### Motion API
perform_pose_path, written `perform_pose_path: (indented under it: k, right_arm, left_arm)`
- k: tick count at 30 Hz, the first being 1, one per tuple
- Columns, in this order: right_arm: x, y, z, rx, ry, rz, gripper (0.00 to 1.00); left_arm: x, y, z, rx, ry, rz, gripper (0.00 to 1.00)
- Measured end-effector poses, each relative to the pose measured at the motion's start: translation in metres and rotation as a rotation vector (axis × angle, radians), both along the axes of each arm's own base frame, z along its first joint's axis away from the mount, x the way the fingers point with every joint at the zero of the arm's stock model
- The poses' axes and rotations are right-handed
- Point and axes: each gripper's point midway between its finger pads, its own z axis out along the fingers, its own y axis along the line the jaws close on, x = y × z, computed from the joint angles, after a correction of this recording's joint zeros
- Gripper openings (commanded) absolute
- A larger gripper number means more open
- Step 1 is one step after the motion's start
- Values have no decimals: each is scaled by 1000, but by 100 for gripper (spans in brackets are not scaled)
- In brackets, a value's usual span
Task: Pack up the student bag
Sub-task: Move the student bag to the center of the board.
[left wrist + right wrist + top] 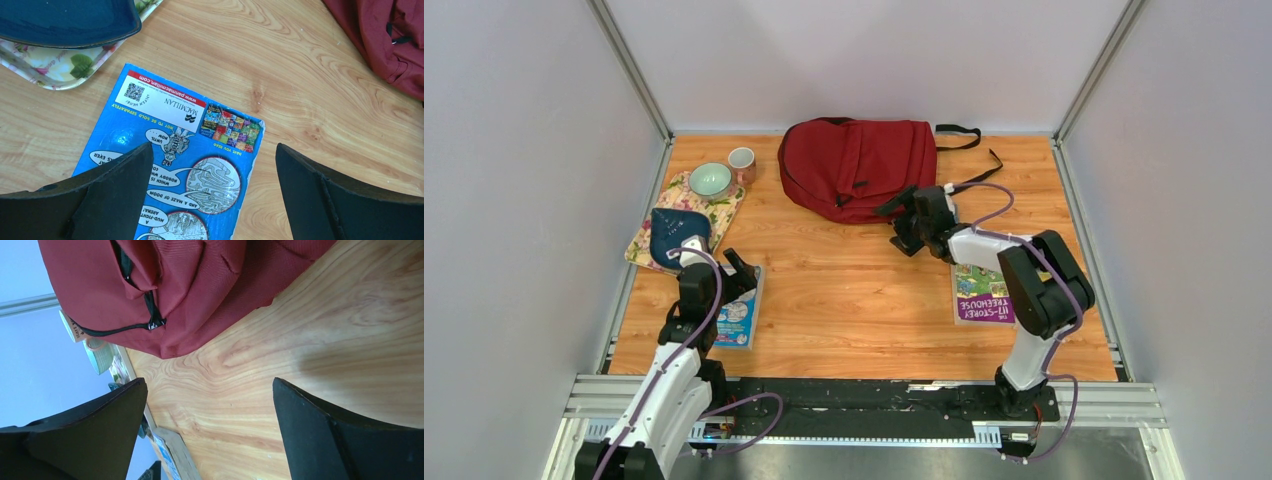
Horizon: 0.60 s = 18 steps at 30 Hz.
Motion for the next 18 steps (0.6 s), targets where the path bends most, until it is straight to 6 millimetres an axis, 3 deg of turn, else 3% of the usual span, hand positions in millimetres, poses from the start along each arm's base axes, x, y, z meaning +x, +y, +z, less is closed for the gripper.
perform_pose_path:
  k: [6, 9, 12, 15, 18]
  right_arm:
    - [16, 11, -24, 32, 20, -103, 98]
    - [31, 13, -22, 32, -8, -165, 92]
    - [45, 15, -24, 35, -28, -212, 78]
    - [56, 16, -28, 35, -38, -239, 58]
    - [57, 13, -37, 13, -30, -251, 7]
  left_arm:
    - [-1, 0, 3, -1, -9, 1, 99]
    - [-1, 0, 4, -2, -14, 1, 99]
    - [-1, 0, 6, -6, -19, 1, 99]
    - [-1, -1, 7, -9, -20, -3, 99]
    - [1, -2, 12, -11, -29, -7, 99]
